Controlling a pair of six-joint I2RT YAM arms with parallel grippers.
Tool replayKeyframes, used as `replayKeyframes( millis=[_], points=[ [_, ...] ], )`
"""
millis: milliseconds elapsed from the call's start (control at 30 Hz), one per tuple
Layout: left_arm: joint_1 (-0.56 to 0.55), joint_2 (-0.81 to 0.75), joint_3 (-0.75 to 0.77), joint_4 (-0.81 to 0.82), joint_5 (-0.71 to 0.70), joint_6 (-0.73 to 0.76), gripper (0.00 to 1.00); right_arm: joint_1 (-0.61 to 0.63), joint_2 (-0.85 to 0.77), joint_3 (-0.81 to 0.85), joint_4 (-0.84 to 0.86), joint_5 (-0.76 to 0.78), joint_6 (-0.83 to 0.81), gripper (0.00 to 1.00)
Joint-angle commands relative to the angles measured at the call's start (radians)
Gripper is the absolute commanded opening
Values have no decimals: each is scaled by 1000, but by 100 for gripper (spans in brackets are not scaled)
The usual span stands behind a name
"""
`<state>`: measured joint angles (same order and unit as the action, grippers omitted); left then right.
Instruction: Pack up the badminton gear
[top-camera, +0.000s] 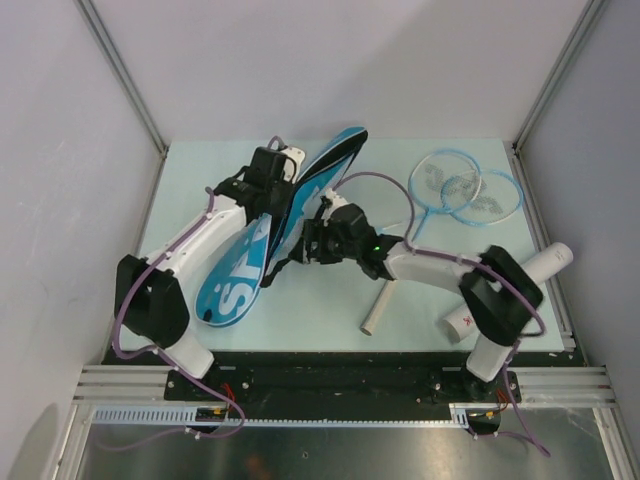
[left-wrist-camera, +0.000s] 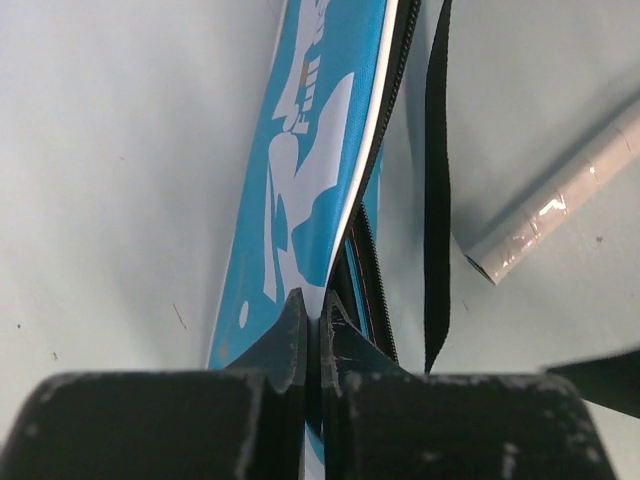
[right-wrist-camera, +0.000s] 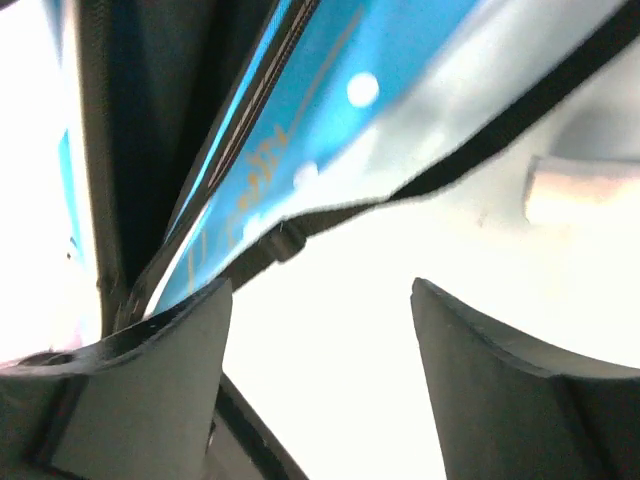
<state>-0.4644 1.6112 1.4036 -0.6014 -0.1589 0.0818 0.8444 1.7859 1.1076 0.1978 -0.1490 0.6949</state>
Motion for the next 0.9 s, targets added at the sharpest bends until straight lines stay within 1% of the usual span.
replayKeyframes(
  millis=[0,33,67,100,133,167,200,233,267,300,333,367,400,433,467,500,533,600,700,867],
  points=[
    [3,15,35,140,-39,47,0,-70,-286,-22,-248,17,-124,83],
    [3,19,41,138,-57,38,0,-85,-319,-25,-346,32,-135,90],
    [3,18,41,138,-68,24,0,-132,-339,-25,-395,57,-162,93],
    [4,12,40,138,-76,16,0,-166,-364,-25,-450,113,-161,97],
    [4,7,34,138,-89,0,1,-216,-365,-25,-559,132,-156,100],
    [3,4,32,138,-100,-13,0,-261,-362,-25,-607,184,-147,100],
    [4,0,29,138,-109,-23,0,-348,-349,-26,-648,212,-111,100],
    [4,-11,28,138,-131,-46,0,-384,-339,-25,-711,229,-85,100],
    [3,-16,26,138,-148,-56,0,-415,-326,-26,-725,226,-66,100],
    [3,-22,23,138,-166,-69,0,-448,-316,-31,-725,241,-34,98],
    [4,-34,21,137,-183,-76,0,-455,-295,-34,-706,267,-17,92],
    [3,-40,18,138,-195,-103,0,-458,-283,-35,-699,310,1,89],
    [3,-45,15,138,-200,-111,0,-473,-269,-35,-689,312,29,87],
    [3,-53,12,137,-200,-117,0,-481,-241,-35,-669,322,44,75],
    [3,-57,8,140,-208,-120,1,-488,-229,-35,-664,357,61,68],
    [3,-60,0,138,-212,-125,0,-496,-212,-34,-655,368,67,65],
    [3,-63,-3,138,-214,-129,0,-516,-195,-32,-647,371,71,59],
    [3,-68,-3,138,-200,-134,0,-530,-140,-29,-632,355,61,56],
    [3,-70,-2,138,-208,-139,0,-545,-74,-15,-634,371,51,56],
    [6,-57,3,138,-283,-149,0,-541,7,-11,-563,370,6,56]
  ],
)
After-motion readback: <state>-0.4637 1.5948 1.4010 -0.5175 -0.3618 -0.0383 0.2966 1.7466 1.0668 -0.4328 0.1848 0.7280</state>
